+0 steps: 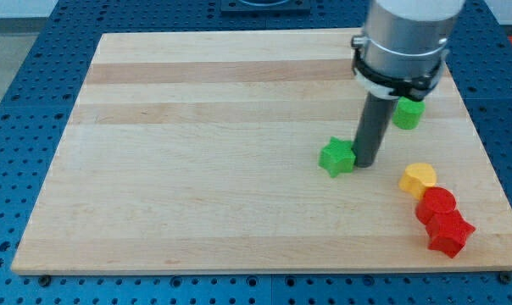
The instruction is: Place the green star at the bottom center
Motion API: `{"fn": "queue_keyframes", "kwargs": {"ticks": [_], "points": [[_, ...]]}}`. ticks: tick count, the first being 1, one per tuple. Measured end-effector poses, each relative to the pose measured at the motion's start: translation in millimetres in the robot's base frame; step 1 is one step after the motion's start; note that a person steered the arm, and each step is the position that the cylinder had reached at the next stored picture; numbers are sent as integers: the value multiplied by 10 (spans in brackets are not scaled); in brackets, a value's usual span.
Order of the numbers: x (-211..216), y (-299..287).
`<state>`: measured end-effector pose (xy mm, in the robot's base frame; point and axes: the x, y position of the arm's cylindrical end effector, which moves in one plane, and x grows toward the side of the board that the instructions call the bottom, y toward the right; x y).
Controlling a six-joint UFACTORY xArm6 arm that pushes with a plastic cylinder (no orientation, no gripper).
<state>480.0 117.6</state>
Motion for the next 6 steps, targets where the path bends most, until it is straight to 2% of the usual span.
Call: {"fn": "queue_keyframes", "kwargs": {"ticks": [2, 4, 6], "points": [[-259, -146], [-77, -316], [-334, -378]]}}
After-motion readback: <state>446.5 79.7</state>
